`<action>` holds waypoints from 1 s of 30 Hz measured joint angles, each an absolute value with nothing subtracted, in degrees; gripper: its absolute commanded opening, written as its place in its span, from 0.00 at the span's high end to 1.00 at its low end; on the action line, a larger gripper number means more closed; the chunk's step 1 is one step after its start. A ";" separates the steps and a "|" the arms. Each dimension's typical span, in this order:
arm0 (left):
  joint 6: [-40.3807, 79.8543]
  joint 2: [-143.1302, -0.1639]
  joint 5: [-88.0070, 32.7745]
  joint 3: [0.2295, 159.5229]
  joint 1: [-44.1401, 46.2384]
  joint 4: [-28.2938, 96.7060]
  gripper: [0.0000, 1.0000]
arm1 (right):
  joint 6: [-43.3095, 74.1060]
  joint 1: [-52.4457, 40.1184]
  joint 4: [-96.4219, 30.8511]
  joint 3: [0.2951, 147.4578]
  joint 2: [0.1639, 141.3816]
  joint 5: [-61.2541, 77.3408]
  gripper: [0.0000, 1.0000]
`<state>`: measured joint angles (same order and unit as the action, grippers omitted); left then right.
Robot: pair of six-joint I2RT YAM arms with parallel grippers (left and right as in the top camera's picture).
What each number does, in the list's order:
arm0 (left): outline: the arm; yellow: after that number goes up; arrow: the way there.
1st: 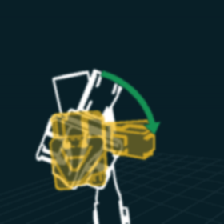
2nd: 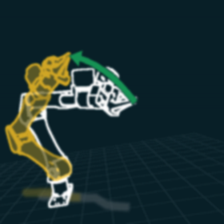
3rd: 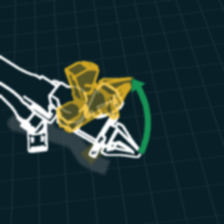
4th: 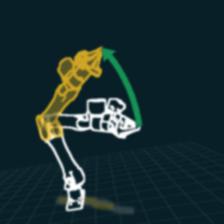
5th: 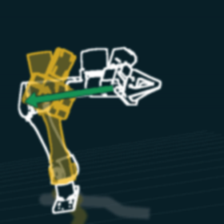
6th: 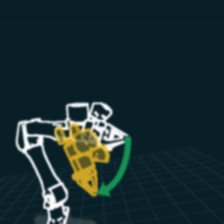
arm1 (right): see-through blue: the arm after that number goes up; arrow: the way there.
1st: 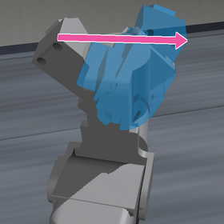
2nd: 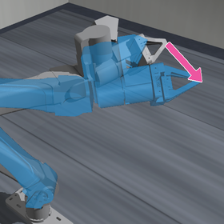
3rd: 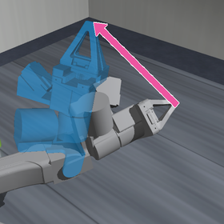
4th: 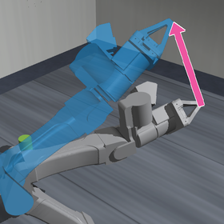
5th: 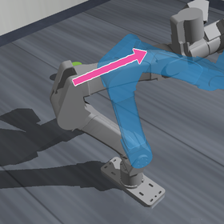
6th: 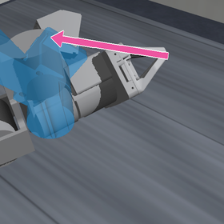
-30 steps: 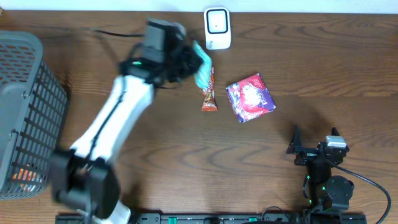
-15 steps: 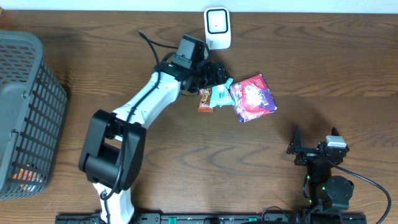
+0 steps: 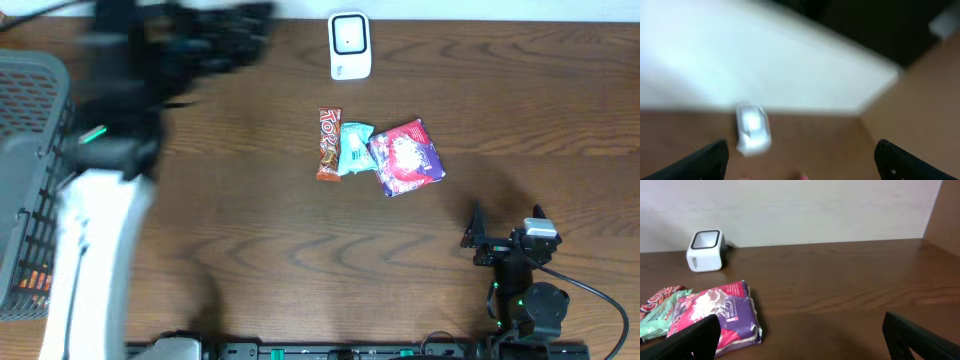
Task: Scan the item barcode
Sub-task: 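Carry the green pack to the scanner and drop it beside the others, then reach the left gripper into the basket and grasp the orange box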
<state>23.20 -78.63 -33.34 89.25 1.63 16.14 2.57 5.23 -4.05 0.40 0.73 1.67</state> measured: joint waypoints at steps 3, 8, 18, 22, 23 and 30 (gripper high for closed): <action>22.46 -72.31 -33.12 89.47 -12.64 18.33 0.08 | 2.57 5.23 -4.03 0.40 0.73 1.67 0.01; 25.47 -70.41 -29.04 89.56 -33.85 28.86 0.07 | 2.57 5.23 -4.05 0.40 0.73 1.67 0.01; 34.04 -82.30 -8.51 89.36 -50.26 43.86 0.09 | 2.57 5.23 -4.03 0.40 0.73 1.69 0.01; 34.74 -90.11 -3.53 89.34 -50.22 47.55 0.10 | 2.57 5.23 -4.03 0.40 0.73 1.67 0.01; 34.50 -92.12 -2.11 89.34 -50.22 48.56 0.10 | 2.57 5.23 -4.03 0.40 0.73 1.67 0.01; 29.26 -101.84 8.21 89.27 -50.50 53.12 0.10 | 2.57 5.23 -4.05 0.40 0.73 1.67 0.01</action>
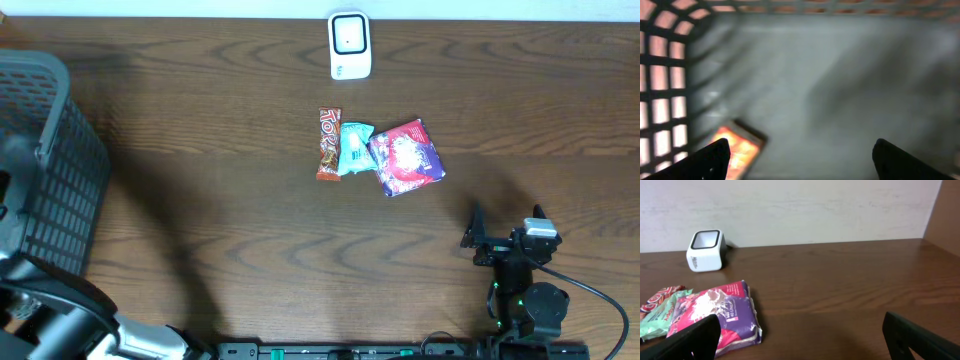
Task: Scan the item barcode
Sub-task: 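Reach the left gripper into the basket and grasp the orange box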
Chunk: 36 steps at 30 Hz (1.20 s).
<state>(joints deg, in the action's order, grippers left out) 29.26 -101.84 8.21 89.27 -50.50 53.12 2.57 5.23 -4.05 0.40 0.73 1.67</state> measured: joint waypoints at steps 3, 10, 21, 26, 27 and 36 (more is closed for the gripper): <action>27.94 -102.89 10.83 89.27 -50.54 54.96 0.10 | 2.57 5.23 -4.05 0.40 0.73 1.67 0.01; 25.15 -105.95 12.97 86.17 -50.54 56.36 0.09 | 2.57 5.23 -4.05 0.40 0.73 1.67 0.01; 25.08 -110.91 13.67 80.60 -50.54 58.59 0.11 | 2.57 5.23 -4.05 0.40 0.73 1.67 0.01; 25.17 -110.91 13.74 78.61 -50.54 58.48 0.20 | 2.57 5.23 -4.05 0.40 0.73 1.69 0.01; 25.32 -110.91 13.76 78.00 -50.54 58.37 0.19 | 2.57 5.23 -4.05 0.40 0.73 1.69 0.01; 25.04 -109.93 14.20 74.46 -50.52 54.63 0.60 | 2.57 5.23 -4.05 0.40 0.73 1.67 0.01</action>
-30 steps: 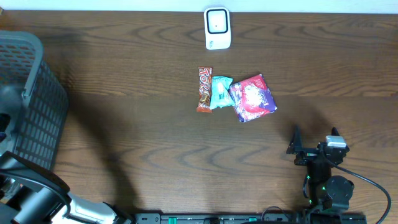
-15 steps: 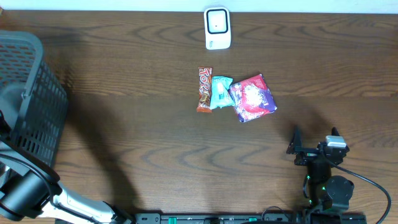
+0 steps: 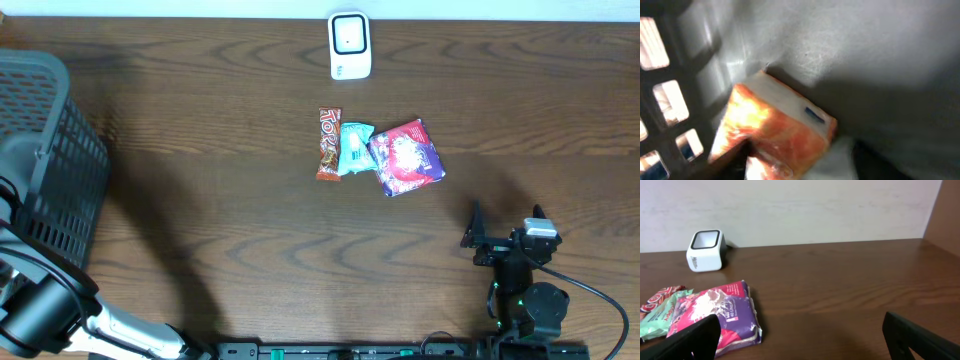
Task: Scan the item barcode
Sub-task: 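Reach the left gripper into the basket and grasp the orange box, then carry the orange box to the scanner and drop it on the table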
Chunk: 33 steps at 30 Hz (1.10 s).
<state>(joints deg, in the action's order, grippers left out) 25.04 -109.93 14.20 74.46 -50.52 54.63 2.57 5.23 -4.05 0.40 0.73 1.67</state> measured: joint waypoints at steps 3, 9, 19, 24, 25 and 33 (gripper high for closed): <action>25.08 -109.93 15.84 73.58 -50.54 54.15 0.92 | 2.57 5.23 -4.05 0.40 0.73 1.69 0.01; 25.21 -109.45 16.62 74.00 -50.52 54.65 0.93 | 2.57 5.23 -4.05 0.40 0.73 1.67 0.01; 25.26 -107.04 -3.73 95.02 -50.78 59.22 0.93 | 2.57 5.23 -4.05 0.40 0.73 1.67 0.01; 28.64 -98.26 -20.27 106.10 -50.78 50.70 0.93 | 2.57 5.23 -4.05 0.40 0.73 1.67 0.01; 29.30 -96.64 -22.39 106.61 -50.76 48.88 0.93 | 2.57 5.23 -4.03 0.40 0.73 1.69 0.01; 32.32 -86.32 -43.86 107.42 -42.11 39.22 0.93 | 2.57 5.23 -4.05 0.40 0.73 1.67 0.01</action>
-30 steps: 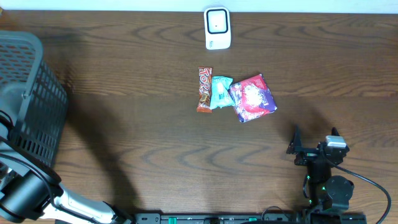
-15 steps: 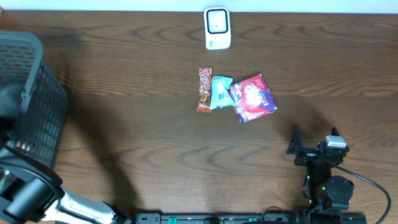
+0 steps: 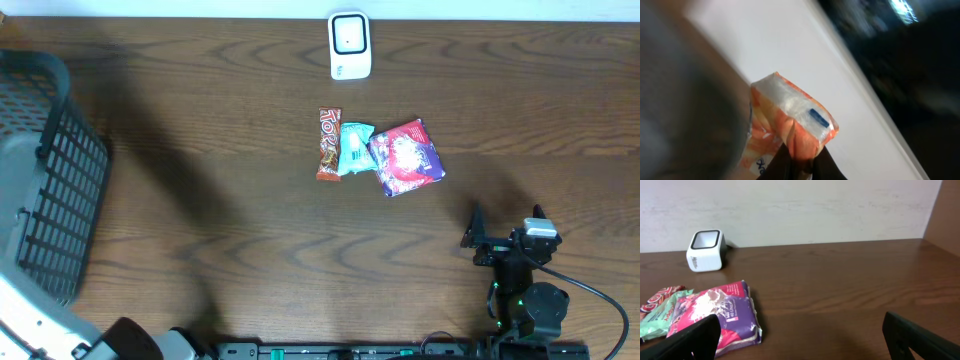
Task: Scan the item barcode
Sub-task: 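Carry the orange box to the scanner and drop it on the table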
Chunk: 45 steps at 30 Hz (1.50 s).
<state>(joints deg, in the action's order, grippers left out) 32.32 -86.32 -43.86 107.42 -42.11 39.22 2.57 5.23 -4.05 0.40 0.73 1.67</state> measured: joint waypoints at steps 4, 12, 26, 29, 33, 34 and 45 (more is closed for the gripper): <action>29.58 -87.61 -47.75 107.35 -28.03 39.24 0.93 | 2.57 5.23 -4.03 0.40 0.73 1.67 0.01; 20.16 -95.24 -36.82 107.04 4.45 49.69 0.93 | 2.57 5.23 -4.03 0.40 0.73 1.67 0.01; 16.84 -116.29 -3.99 106.98 29.63 55.57 0.71 | 2.57 5.23 -4.05 0.40 0.73 1.67 0.01; 16.45 -119.90 -2.79 106.98 29.69 55.61 0.41 | 2.57 5.23 -4.05 0.40 0.73 1.67 0.01; 16.03 -122.54 -1.98 106.96 29.23 55.75 0.41 | 2.57 5.23 -4.05 0.40 0.73 1.67 0.01; 15.49 -122.65 -1.78 106.94 29.12 55.77 0.41 | 2.57 5.23 -4.05 0.40 0.73 1.67 0.01; 11.84 -113.58 -1.28 106.96 23.90 57.10 0.29 | 2.57 5.23 -4.03 0.40 0.73 1.67 0.01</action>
<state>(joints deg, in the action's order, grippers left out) 11.84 -113.58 -1.28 106.96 23.90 57.10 2.57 5.23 -4.03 0.40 0.73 1.67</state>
